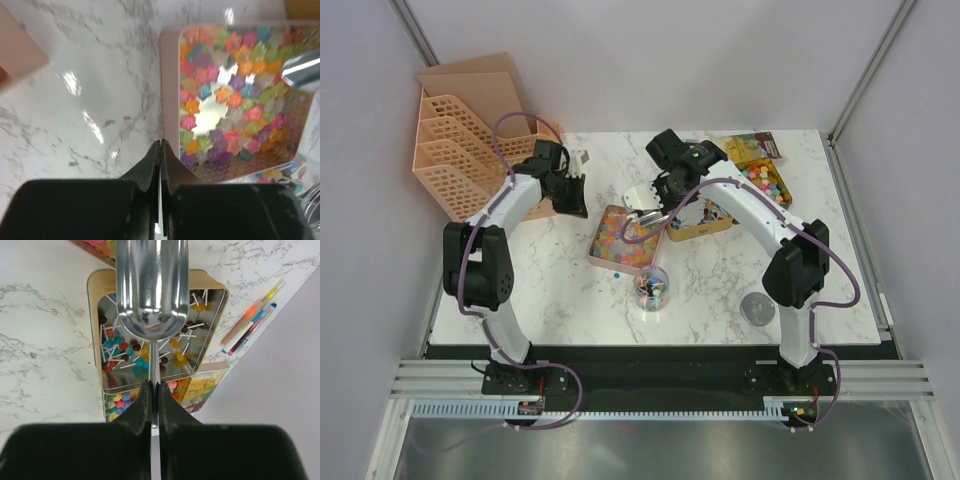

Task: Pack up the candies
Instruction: Scoop the fake candies from the packing bottle.

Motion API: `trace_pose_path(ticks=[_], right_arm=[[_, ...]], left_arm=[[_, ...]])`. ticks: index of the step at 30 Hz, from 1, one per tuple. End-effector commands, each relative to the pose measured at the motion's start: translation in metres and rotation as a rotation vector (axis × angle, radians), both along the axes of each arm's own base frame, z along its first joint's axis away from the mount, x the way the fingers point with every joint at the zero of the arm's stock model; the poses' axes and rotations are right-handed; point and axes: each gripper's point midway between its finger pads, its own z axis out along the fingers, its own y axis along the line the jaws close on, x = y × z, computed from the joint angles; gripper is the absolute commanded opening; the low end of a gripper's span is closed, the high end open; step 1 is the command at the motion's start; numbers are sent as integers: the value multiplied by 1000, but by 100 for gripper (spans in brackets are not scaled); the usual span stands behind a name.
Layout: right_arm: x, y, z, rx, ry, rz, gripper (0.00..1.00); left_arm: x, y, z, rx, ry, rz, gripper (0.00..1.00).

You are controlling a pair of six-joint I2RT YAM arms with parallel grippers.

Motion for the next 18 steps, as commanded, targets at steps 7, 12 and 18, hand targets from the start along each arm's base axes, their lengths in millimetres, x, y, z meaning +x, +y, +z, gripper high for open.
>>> trace_pose_path(ticks=[7, 12, 18], right_arm=[[21, 31, -7, -132, -132, 87, 0], [31, 44, -18, -181, -184, 87, 0], [42, 61, -26, -212, -243, 67, 0]], left_arm=[[-48, 9, -27, 59, 47, -67, 2], [-63, 10, -42, 59, 96, -78, 2], [-81, 0, -55, 23, 151, -124, 2]])
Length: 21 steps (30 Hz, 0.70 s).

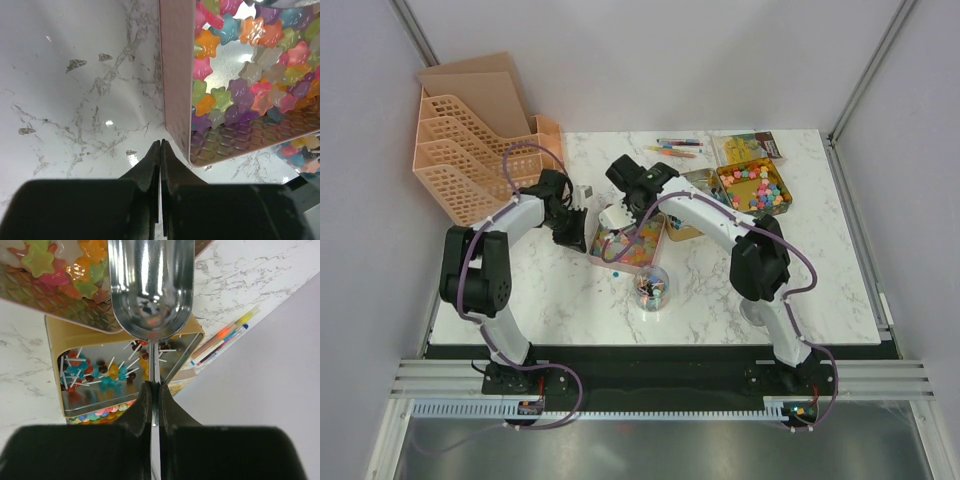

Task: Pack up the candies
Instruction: Scoop the fake candies from the packing bottle.

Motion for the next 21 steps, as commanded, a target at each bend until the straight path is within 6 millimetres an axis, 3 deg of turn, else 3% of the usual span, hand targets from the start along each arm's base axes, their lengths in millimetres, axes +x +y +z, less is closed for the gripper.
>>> trace_pose_path(ticks=[1, 8, 13, 21], right_arm=[[18, 13, 17, 12, -111, -18, 0], [18, 23, 9, -21, -148, -21, 0], [23, 28, 15, -46, -207, -21, 0], [5, 34, -1, -100, -202, 101, 0]], left_arm=[[-6, -15, 8, -38, -37, -85, 2], [-28, -32, 0, -97, 22, -126, 2], [-30, -33, -1, -109, 29, -115, 2], [-21, -37, -2, -121, 32, -93, 2]])
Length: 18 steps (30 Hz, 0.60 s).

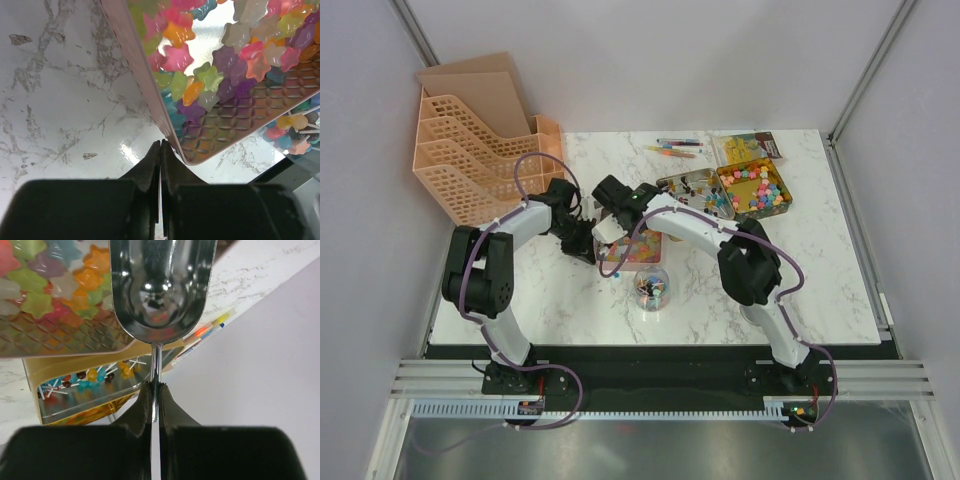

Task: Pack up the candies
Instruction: Scoop the fake candies from the packing bottle.

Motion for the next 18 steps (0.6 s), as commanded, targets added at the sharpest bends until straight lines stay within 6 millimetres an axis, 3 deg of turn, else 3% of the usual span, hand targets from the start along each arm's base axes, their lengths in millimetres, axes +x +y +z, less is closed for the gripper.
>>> trace_pose_path(ticks=[1, 7, 18], right_arm=[[-6, 4, 13, -9, -41, 70, 0], [-14, 0, 9, -38, -25, 126, 0], [-24, 24, 7, -10, -10, 210, 0]], left_arm=[[14, -11, 12, -56, -47, 1, 2], [18, -12, 12, -54, -53, 13, 2], [30, -14, 14, -53, -71, 29, 2]])
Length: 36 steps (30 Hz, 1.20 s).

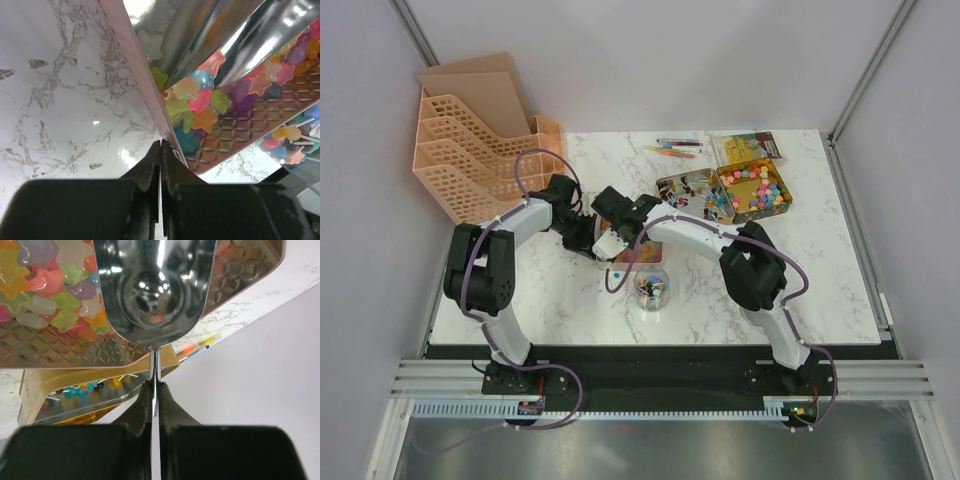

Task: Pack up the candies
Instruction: Scoop the fake candies from the packing bottle.

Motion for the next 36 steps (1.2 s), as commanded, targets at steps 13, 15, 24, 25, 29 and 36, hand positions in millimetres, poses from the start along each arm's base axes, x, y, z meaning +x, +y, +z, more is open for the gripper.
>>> trace_pose_path(ticks=[13, 15, 24, 25, 29, 36], right_arm=[[-23, 26, 8, 101, 89, 73, 0], [-26, 28, -1, 110, 126, 68, 0], [-13, 34, -15, 207, 226, 23, 0], [-14, 37, -15, 236, 261, 36, 0], [-14, 36, -20, 259, 326, 63, 0], [-15, 27, -29, 256, 382, 75, 0]], left_arm=[[19, -9, 11, -34, -53, 21, 2], [19, -9, 11, -33, -51, 21, 2], [22, -7, 11, -22, -58, 25, 2], [23, -7, 10, -19, -58, 26, 2], [23, -5, 9, -8, -56, 30, 2], [31, -1, 10, 22, -66, 36, 2]])
